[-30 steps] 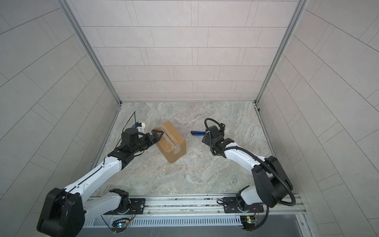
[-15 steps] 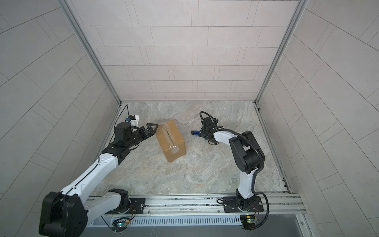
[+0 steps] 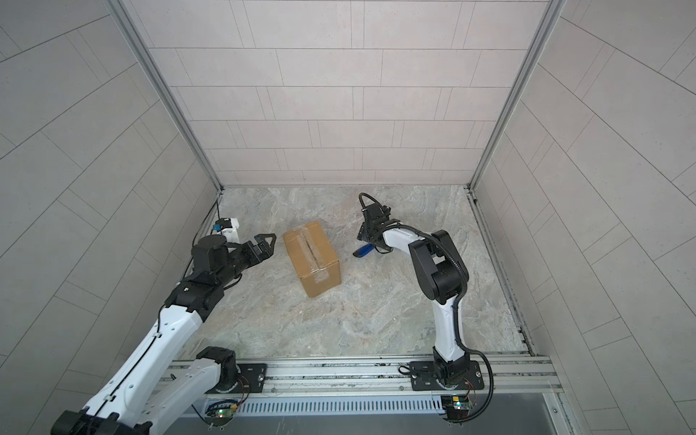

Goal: Unpack the express box
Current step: 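Grasp the blue utility knife with the right gripper while the left waits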

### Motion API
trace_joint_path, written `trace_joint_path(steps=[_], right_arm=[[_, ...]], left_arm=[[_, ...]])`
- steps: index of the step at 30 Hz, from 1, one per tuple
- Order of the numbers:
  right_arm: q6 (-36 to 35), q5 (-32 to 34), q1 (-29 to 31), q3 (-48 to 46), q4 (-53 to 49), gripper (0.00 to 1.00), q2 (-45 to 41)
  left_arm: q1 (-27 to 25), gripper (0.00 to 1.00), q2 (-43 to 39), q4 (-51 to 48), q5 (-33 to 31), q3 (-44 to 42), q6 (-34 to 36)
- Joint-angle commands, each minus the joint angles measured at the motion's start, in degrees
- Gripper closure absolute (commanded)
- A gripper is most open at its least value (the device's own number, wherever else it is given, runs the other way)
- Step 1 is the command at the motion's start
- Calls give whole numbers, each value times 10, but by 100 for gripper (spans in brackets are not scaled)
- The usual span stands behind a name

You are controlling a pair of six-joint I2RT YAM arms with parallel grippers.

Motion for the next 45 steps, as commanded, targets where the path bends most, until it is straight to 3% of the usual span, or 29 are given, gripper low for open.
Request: trace_joint_path(steps=[1,11,29,40,45], right_arm=[[-43,6,-1,40,-55,11,24],[-108,66,21,-21,-75,27,-25],[-183,82,35,-48,-71,32,-30],[-210,69,40,-52,-56,51,-26],[-217,64,48,-64,-45,52,-30]], left_arm=[[3,0,-18,-21,-26,-8,13],[2,0,-22,-22,-26,-11,11],[3,0,-41,-27,-25,-22,8],[3,0,-39,-7,1,-39,-3],[3,0,-34,4,15,-34,-11]])
